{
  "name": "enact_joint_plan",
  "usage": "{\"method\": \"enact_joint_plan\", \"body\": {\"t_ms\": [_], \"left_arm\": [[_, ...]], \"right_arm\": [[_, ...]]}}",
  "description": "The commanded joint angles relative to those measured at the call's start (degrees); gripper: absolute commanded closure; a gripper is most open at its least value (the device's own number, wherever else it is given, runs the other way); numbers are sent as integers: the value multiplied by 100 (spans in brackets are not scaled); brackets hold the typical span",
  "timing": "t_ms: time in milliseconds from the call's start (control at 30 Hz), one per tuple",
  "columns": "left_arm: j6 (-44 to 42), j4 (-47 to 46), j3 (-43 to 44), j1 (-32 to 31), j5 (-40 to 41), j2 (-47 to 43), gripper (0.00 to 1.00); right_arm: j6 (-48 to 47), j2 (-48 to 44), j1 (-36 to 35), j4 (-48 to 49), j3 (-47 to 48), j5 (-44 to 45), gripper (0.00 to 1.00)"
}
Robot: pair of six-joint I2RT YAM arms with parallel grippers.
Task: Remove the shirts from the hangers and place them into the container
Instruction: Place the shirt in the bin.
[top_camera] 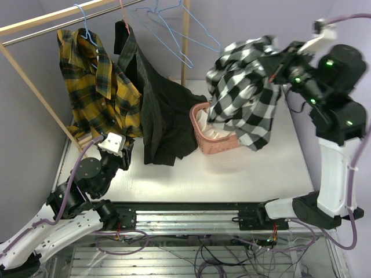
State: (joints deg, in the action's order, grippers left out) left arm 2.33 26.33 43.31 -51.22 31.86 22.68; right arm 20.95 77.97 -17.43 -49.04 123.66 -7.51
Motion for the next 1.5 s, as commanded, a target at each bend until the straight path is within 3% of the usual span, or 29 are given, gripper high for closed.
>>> {"method": "enact_joint_plan", "body": {"t_ms": [0,300,700,967,1267,1467], "left_arm": [[13,-141,11,-14,-31,39,57],[4,-160,-2,-11,-48,90,57],[4,-145,-7,-18,87,93,57],[-22,-172,-24,-18,121,152,57],[-35,-137,19,-18,200,258,57],[-39,-178,-33,-16,251,169,57]], "right_arm": [[-367,-57,11,-547,1111,1370,100],[-468,-634,8,415,306,1630,100],[-775,323,9,1396,252,2106,100],[-633,-282,11,3454,-1773,2344,100],[-798,845,24,3055,-43,2231,100],[-848,524,28,3830,-780,2350,100]]}}
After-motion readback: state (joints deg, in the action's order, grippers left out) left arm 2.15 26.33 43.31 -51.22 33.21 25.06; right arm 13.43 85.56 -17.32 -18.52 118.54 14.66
